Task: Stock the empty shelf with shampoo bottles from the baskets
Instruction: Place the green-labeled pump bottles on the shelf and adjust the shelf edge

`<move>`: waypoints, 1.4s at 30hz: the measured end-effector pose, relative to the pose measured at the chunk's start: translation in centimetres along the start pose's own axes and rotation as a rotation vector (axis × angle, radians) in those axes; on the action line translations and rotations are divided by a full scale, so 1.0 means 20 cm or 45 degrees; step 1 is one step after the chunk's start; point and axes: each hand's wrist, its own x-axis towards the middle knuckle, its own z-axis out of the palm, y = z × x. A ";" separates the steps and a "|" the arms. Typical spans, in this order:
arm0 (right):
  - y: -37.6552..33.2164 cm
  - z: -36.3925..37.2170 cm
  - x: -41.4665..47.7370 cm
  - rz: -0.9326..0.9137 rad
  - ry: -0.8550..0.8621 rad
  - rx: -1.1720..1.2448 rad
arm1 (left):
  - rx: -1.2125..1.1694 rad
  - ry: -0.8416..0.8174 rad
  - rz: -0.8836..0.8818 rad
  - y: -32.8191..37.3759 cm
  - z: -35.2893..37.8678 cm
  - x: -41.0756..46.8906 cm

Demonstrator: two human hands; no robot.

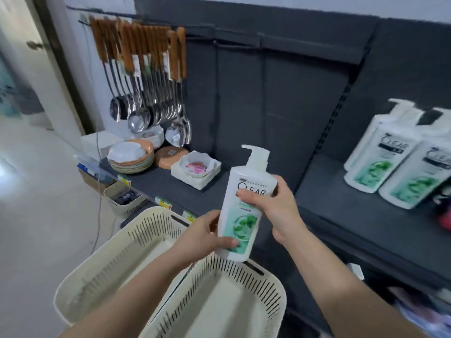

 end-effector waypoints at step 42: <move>-0.41 -1.40 0.33 -0.342 0.519 -0.279 | 0.478 -0.042 0.325 0.92 1.19 0.88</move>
